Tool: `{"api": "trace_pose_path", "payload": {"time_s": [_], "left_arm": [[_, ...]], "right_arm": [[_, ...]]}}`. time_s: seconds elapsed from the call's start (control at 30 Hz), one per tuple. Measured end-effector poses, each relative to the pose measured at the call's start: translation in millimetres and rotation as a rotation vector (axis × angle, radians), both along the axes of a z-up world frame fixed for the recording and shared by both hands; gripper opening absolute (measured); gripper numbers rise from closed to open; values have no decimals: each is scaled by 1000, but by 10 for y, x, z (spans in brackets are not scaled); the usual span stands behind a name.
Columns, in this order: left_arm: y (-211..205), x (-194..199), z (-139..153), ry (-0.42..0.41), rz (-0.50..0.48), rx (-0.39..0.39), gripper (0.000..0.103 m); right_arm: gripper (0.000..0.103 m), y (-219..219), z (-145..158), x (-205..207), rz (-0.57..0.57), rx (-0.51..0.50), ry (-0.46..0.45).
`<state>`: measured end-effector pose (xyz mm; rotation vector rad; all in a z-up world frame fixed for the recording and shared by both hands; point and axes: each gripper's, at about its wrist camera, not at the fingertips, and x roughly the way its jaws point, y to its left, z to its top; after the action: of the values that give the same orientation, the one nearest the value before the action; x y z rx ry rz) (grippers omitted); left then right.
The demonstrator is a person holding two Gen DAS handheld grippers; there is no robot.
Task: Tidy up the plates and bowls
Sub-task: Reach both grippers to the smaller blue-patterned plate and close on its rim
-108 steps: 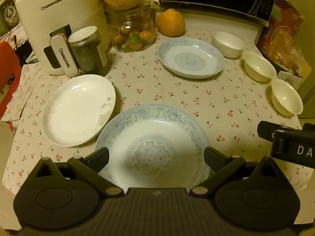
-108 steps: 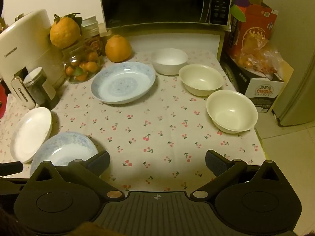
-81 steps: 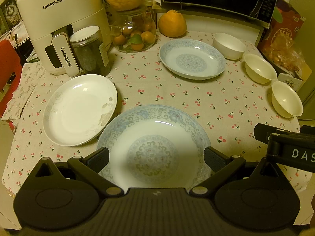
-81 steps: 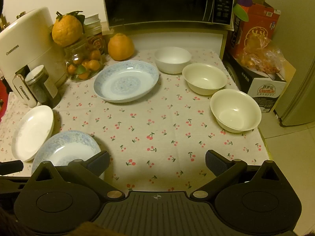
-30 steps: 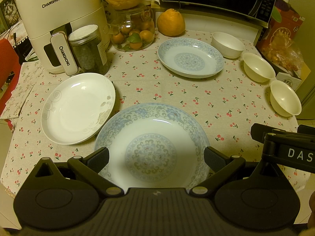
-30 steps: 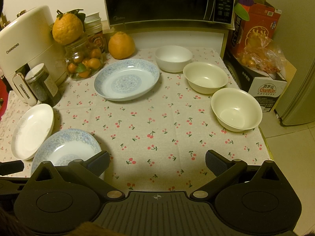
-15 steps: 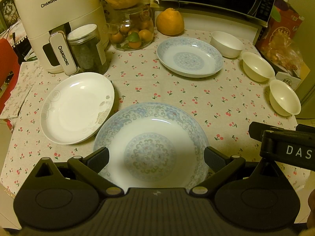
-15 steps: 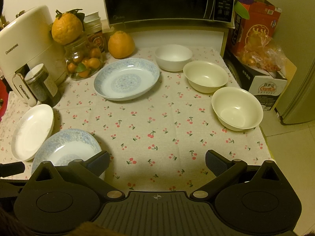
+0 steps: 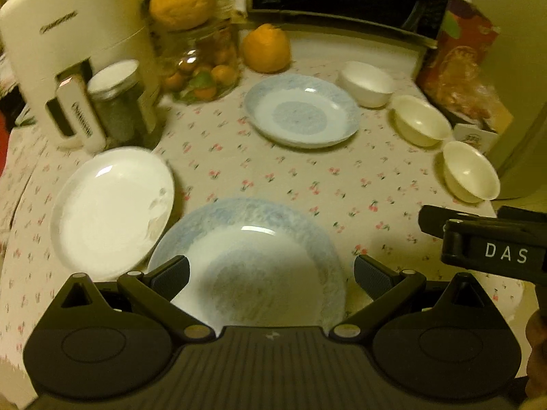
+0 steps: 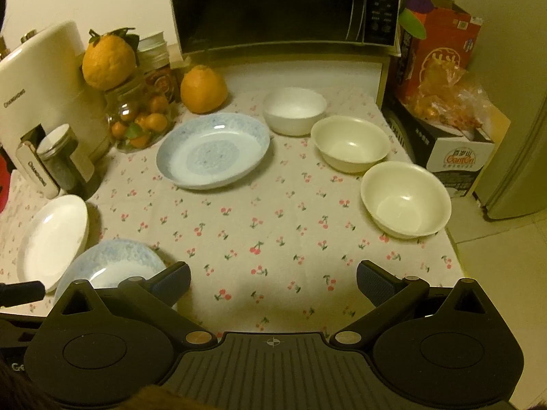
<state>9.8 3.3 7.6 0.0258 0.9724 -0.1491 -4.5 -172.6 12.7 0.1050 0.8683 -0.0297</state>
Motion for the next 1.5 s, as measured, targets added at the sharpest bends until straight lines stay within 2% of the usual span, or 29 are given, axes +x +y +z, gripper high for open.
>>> {"api": "trace_pose_path", "payload": {"time_s": [0.17,0.3,0.43,0.5,0.63,0.77,1.0,1.2,1.33,1.4,1.5], "left_arm": [[-18,75,12,-39,-8,25,102],[-43,126,20,-62,-30,58,95],[-83,162,35,-97,-47,120,95],[-71,223,36,-90,-46,132,95],[8,422,13,-42,-21,110,95],[73,631,31,-33,9,99,96],[135,981,69,-10,55,27,97],[230,1298,-132,30,121,-67,97],[277,1512,-280,49,142,-141,94],[310,1603,-328,29,163,-195,90],[331,1701,-374,4,200,-225,84]], "right_arm": [[103,-24,12,52,-4,8,-8],[103,-60,34,115,-5,33,-4],[103,-108,87,184,-15,58,-10],[103,-135,115,246,-27,67,-1],[103,-206,137,380,-51,114,22],[103,-251,153,588,-64,150,51],[103,-327,67,945,-79,278,76],[103,-390,-181,1202,-74,461,82],[103,-404,-342,1399,-100,537,93],[103,-399,-414,1493,-111,555,90],[98,-372,-515,1598,-116,570,88]]}}
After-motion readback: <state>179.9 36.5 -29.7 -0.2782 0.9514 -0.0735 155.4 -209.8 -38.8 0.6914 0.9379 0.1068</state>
